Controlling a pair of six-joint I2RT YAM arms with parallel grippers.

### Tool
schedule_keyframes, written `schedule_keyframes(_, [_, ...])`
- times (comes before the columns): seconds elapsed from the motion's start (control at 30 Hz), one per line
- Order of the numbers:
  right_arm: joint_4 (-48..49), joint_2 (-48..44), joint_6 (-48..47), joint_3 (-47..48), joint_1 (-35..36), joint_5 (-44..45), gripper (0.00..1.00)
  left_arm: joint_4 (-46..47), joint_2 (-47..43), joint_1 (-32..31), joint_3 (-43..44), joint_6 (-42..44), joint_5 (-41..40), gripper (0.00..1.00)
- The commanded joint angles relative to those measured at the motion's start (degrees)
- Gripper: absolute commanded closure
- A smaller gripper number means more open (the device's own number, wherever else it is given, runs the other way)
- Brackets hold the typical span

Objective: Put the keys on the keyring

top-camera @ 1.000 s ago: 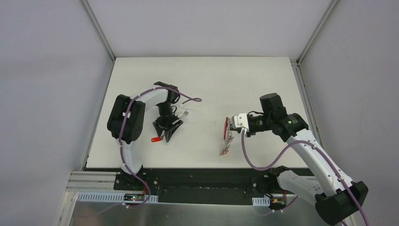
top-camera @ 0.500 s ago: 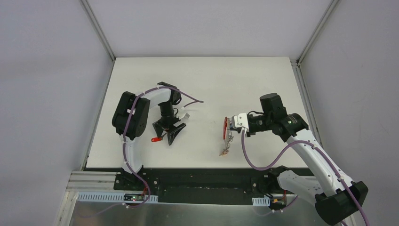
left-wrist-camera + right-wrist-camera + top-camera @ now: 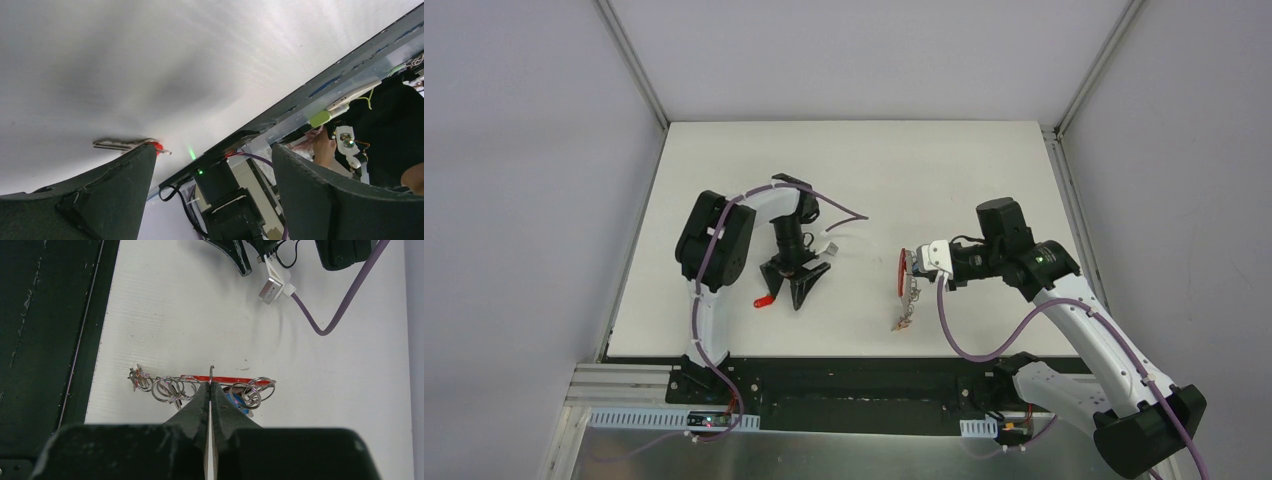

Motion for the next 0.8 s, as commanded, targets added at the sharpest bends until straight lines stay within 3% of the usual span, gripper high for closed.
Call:
schedule_keyframes(0.0, [1.9,-0.7,-0.1,0.6,-0.3,-2.1,1.00,-1.3,1.1,-2.9,2.8,0.6,2.4,0.12])
schedule_keyframes(0.2, [1.8,-0.9,-0.1,0.5,-0.4,-1.9,1.00,-0.9,3.1,-5.5,5.9,-0.1,5.3,0.11])
schedule_keyframes(0.33, [2.0,-0.9,-0.2,0.3,-0.3,-1.9,1.00,1.2,-1.1,-6.1,4.5,-0.4,4.6,0.11])
schedule_keyframes(0.6, [2.0,-0.7,-0.3,0.1,-0.3,-2.1,1.00,10.4,-15.0,-6.0,-7.9,-3.5,-13.8,0.14])
schedule_keyframes(0.77, [1.9,-0.6,-0.4,0.3,-0.3,-2.3,1.00,12.0,-15.6,-5.6,-11.4,-4.2,-20.3,0.22])
